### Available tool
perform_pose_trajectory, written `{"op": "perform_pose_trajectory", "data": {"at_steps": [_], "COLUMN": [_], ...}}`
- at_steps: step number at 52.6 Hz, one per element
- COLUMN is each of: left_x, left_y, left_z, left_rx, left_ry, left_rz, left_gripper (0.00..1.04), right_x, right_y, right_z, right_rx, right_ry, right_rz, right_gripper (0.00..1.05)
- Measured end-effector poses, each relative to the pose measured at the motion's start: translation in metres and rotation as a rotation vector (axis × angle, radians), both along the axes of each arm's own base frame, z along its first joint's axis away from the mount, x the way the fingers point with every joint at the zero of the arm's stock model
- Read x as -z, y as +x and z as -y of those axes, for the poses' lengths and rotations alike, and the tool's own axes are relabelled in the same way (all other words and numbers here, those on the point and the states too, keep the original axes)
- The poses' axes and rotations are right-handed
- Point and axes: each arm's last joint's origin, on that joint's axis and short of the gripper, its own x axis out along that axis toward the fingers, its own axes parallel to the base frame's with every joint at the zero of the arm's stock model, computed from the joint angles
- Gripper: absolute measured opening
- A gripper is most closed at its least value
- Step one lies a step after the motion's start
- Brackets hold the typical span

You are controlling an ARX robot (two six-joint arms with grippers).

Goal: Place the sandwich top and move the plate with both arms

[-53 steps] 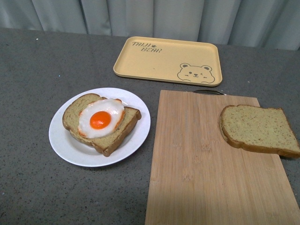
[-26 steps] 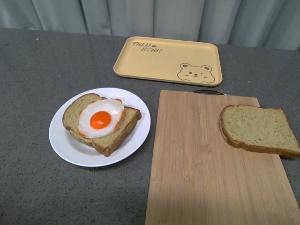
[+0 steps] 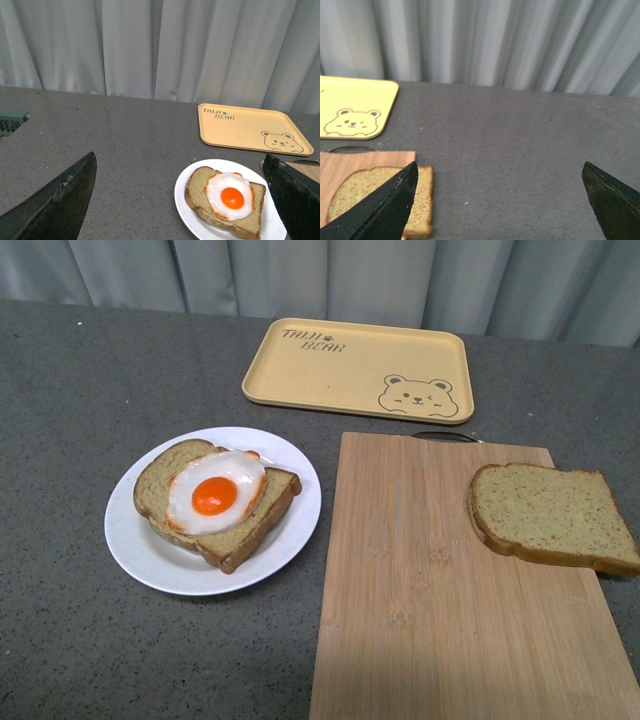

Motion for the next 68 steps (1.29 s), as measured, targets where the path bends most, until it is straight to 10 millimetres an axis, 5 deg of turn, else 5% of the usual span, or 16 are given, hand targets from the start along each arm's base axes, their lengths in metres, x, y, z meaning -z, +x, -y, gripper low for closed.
{"op": "perform_pose_trajectory", "data": {"at_steps": [10, 21, 43, 57, 68], "left_x": [0.000, 0.000, 0.000, 0.000, 0.000], "left_y": [0.000, 0.000, 0.000, 0.000, 0.000], "left_z": [0.000, 0.000, 0.000, 0.000, 0.000], "left_rx": [0.000, 0.000, 0.000, 0.000, 0.000], "left_ry": [0.000, 0.000, 0.000, 0.000, 0.000], "left_rz": [0.000, 0.000, 0.000, 0.000, 0.000], "left_gripper": [0.98, 0.98, 0.98, 0.98, 0.98], "right_x": [0.028, 0.061, 0.105, 0.127, 0.137], "right_y": [0.052, 0.088, 0.125, 0.150, 0.164], "right_z": [0.021, 0.043, 0.062, 0.053, 0.045], "right_rx": [-0.097, -0.180, -0.276, -0.288, -0.280], "right_ry": [0.188, 0.381, 0.605, 0.655, 0.675], "right_rz": [-0.267, -0.532, -0.741, -0.755, -0.780], "right_gripper": [0.95, 0.95, 0.95, 0.95, 0.59]}}
